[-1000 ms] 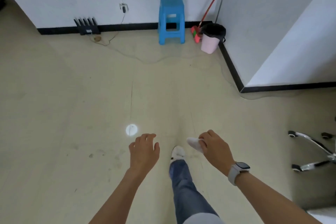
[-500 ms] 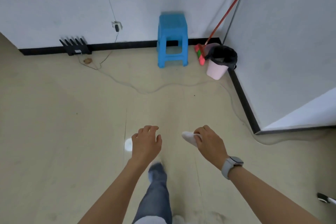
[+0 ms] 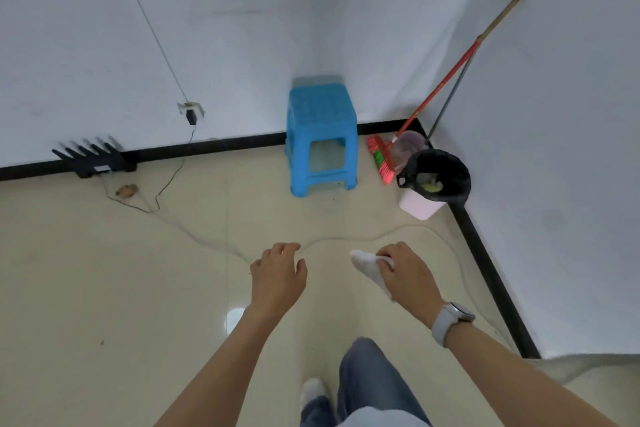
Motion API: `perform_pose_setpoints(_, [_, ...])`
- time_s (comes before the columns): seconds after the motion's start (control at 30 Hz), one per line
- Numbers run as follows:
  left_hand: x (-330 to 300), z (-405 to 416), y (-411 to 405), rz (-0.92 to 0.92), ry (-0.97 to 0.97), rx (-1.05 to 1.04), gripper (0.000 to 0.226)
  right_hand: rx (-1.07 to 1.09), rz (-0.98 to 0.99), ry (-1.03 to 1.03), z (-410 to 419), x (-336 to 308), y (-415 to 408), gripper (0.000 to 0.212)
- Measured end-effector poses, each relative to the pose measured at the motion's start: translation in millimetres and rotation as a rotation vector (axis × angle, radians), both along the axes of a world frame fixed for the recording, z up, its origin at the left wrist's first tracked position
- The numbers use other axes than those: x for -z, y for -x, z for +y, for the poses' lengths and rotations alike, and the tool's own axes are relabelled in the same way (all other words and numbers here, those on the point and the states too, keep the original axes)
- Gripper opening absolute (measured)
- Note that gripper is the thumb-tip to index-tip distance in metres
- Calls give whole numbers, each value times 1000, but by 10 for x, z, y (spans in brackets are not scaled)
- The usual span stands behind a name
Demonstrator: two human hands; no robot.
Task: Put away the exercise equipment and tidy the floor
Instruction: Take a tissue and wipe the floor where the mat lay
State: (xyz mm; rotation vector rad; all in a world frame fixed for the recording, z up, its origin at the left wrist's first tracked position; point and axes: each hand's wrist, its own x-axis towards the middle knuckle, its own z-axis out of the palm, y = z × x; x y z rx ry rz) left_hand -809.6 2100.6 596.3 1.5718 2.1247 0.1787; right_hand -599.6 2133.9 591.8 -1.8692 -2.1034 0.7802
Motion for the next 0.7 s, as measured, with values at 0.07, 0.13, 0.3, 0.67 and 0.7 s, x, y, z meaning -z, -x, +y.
perform_pose_setpoints(0.07, [66,588,100,-9,5,21,39,12,7,23,544,68,88,17])
perform_pose_setpoints(0.13, [167,1171,182,-23,11,32,39,25,8,58,1108,191,167,18])
perform_pose_setpoints(0.3, [575,2778,415,-41,69,32,41,45,29,142,2763,671,393,17])
perform_pose_setpoints(0.67, [1549,5867,931,-7,234,-15,47,53,-98,268,6352,1836,1148,21])
perform_pose_setpoints(0.7, [1642,6007,951,-4,245,-7,47,71,-95,250,6563,1897,1217,22])
